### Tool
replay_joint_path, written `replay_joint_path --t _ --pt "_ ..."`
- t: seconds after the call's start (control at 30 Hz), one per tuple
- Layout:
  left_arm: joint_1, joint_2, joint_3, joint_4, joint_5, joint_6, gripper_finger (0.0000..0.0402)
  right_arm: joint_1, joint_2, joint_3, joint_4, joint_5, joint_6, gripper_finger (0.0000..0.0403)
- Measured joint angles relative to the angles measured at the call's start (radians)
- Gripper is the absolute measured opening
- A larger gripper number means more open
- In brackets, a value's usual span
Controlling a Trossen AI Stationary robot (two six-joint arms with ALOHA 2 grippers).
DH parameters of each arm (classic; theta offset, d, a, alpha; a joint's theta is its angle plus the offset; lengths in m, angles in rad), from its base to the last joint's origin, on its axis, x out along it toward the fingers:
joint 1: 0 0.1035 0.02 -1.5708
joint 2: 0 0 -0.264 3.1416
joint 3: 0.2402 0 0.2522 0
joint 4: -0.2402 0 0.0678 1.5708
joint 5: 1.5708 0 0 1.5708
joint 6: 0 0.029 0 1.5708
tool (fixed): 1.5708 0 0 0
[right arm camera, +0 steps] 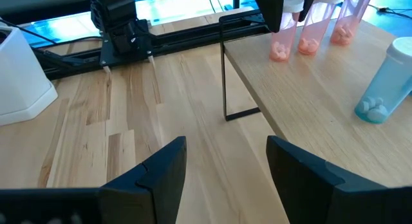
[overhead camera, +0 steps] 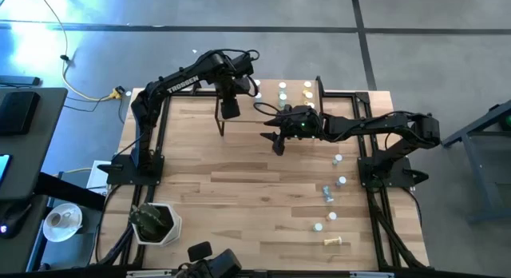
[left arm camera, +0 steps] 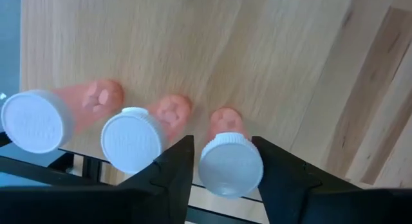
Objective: Pick and place medicine bottles onto shelf by color
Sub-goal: Put the pink pill bottle on the shelf aligned with the other pink pill bottles, then put the green pill bottle on the shelf aligned with the other green pill bottles
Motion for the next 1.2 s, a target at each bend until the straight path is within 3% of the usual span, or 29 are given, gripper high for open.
replay_joint_path --t 0.57,0.8,1.2 --pt "-0.008 -0.009 0.000 -0.004 0.024 -0.005 0.0164 0.000 0.000 0.000 0.000 0.000 0.000 0.0206" --pt "-0.008 -0.047 0.000 -0.004 -0.027 -0.007 0.0163 0.000 0.000 0.000 0.000 0.000 0.000 0.0206" --pt "-0.026 -0.147 0.000 -0.001 0.006 0.002 0.0161 0.000 -0.002 0.000 -0.001 0.000 0.000 0.0206"
